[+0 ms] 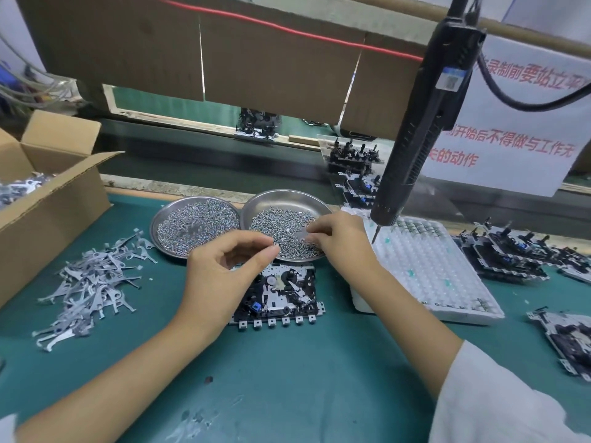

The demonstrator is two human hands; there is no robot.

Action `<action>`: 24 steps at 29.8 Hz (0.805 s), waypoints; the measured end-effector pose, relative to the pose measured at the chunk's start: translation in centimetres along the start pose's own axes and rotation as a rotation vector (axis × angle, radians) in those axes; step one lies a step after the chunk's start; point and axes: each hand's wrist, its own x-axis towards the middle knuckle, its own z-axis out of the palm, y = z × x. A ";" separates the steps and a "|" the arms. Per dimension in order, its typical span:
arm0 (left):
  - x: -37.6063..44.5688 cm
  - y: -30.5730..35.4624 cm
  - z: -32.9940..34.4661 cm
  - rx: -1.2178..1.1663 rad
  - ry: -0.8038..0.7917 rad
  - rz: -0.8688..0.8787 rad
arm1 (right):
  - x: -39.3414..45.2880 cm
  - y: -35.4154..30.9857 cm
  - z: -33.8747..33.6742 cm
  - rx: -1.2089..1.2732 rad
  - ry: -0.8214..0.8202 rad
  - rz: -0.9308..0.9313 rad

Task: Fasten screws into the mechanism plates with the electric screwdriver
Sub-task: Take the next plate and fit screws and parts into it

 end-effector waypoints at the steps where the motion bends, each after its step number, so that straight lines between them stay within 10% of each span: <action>1: 0.0 0.0 0.0 -0.005 -0.002 -0.002 | -0.2 0.0 -0.2 0.031 0.019 -0.021; 11: 0.0 -0.2 0.4 -0.042 -0.024 0.125 | -6.7 -1.6 0.0 1.233 -0.223 0.138; 24: -0.5 -0.3 0.9 -0.125 -0.052 0.121 | -7.9 -2.0 0.4 1.470 -0.334 0.186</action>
